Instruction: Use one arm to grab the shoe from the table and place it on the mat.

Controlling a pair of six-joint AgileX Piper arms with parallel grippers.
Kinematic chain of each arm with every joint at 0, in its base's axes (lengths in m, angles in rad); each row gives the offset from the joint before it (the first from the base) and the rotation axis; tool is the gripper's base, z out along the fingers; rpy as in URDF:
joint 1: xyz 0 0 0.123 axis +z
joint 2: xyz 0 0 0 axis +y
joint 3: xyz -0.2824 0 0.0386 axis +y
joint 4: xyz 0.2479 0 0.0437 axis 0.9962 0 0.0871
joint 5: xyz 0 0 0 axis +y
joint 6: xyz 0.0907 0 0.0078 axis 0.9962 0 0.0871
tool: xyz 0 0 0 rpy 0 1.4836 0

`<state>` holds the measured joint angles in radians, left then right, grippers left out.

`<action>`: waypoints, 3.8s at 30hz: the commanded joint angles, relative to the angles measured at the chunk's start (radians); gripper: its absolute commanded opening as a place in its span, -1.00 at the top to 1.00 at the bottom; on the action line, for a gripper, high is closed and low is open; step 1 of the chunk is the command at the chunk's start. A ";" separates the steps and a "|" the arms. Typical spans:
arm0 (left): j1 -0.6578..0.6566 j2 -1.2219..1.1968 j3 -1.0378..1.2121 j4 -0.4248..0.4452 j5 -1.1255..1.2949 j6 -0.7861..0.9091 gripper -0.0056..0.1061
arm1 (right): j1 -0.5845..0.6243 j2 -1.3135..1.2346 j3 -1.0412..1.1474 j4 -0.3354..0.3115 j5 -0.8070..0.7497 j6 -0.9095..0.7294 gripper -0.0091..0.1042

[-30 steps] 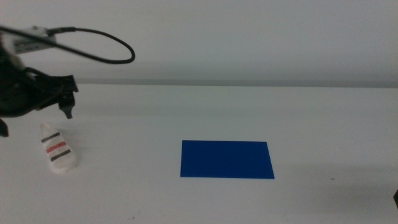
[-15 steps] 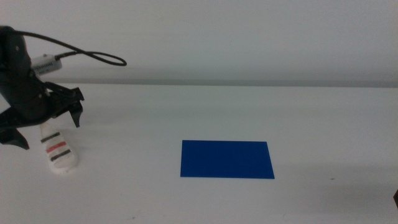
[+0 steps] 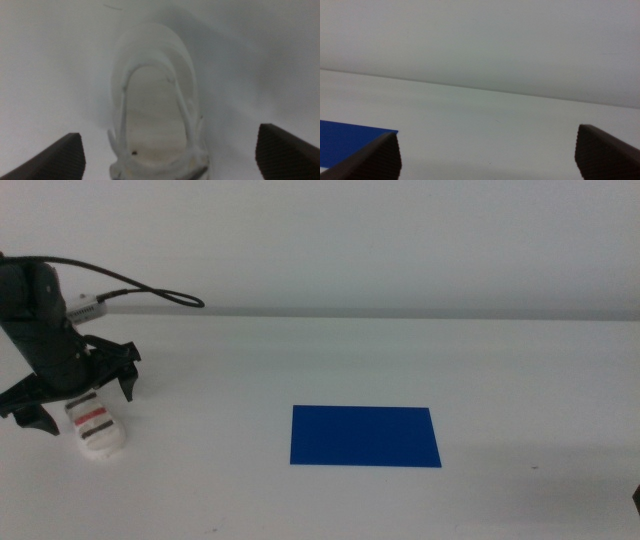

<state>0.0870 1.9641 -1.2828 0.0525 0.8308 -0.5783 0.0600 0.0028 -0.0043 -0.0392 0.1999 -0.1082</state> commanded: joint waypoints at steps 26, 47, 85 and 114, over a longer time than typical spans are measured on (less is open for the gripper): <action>-0.642 0.067 -0.368 0.049 0.389 -0.321 0.93 | 0.000 -0.038 0.043 -0.003 -0.007 0.000 -0.80; -0.849 0.317 -0.712 0.030 0.412 -0.258 0.93 | 0.000 -0.038 0.043 -0.003 -0.007 0.000 -0.80; -0.813 0.377 -0.731 -0.155 0.407 1.496 0.93 | 0.000 -0.038 0.043 -0.003 -0.007 0.000 -0.80; -0.813 0.428 -0.715 -0.121 0.331 1.547 0.93 | 0.000 -0.038 0.043 -0.003 -0.007 0.000 -0.80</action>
<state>-0.7283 2.3831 -2.0016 -0.0641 1.1548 0.9650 0.0600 0.0028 -0.0043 -0.0392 0.1999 -0.1082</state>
